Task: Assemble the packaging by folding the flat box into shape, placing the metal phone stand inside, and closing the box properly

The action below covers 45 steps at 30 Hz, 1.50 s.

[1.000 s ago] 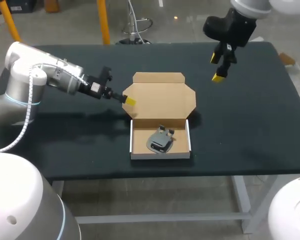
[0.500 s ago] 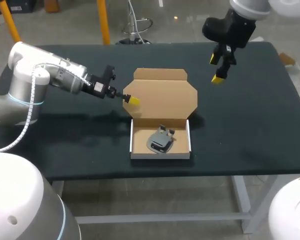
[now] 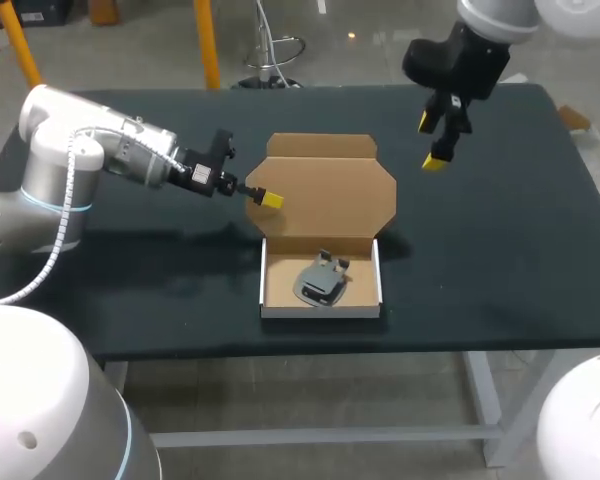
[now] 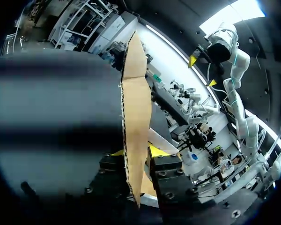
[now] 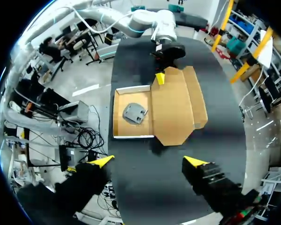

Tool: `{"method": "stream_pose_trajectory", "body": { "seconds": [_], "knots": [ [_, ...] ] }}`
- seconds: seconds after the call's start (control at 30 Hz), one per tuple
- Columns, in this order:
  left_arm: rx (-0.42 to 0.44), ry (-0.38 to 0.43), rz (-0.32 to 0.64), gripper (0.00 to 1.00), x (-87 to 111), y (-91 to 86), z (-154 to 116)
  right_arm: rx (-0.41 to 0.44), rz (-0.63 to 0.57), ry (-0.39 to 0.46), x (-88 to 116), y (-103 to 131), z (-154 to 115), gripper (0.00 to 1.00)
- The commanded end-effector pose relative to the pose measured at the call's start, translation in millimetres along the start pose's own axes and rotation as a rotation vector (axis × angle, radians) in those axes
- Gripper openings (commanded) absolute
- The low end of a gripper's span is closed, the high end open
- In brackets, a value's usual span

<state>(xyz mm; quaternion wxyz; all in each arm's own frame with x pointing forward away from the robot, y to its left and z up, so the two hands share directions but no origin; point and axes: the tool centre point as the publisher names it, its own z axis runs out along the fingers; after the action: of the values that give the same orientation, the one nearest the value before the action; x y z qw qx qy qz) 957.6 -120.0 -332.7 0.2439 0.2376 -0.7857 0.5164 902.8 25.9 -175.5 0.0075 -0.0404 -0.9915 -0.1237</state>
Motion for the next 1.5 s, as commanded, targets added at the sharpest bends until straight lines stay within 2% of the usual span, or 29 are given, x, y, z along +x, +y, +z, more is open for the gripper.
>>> {"method": "stream_pose_trajectory", "body": {
  "seconds": [0.03, 0.17, 0.53, 0.7, 0.87, 1.17, 1.5],
  "knots": [
    [0.005, 0.003, 0.008, 0.15, 1.8, 0.4, -1, 0.007, -0.002, 0.006, 0, 2, -1, 1.00],
    [0.005, 0.007, 0.023, 0.13, 2.7, 0.0, -1, 0.011, -0.005, 0.013, 1, 3, 0, 1.00],
    [0.012, 0.015, 0.053, 0.24, 5.0, -1.2, -3, 0.020, -0.008, 0.025, 2, 4, 3, 1.00],
    [0.024, 0.016, 0.062, 0.18, 4.6, -2.7, -4, 0.023, -0.010, 0.028, 3, 6, 3, 1.00],
    [0.028, 0.015, 0.078, 0.00, 5.4, -3.2, -4, 0.028, -0.013, 0.031, 3, 7, 3, 1.00],
    [0.020, 0.019, 0.131, 0.00, 11.8, -1.2, -5, 0.034, -0.014, 0.035, 4, 9, 4, 1.00],
    [0.020, 0.019, 0.131, 0.00, 11.8, -1.2, -5, 0.041, -0.019, 0.025, 5, 12, 1, 1.00]
  ]
}}
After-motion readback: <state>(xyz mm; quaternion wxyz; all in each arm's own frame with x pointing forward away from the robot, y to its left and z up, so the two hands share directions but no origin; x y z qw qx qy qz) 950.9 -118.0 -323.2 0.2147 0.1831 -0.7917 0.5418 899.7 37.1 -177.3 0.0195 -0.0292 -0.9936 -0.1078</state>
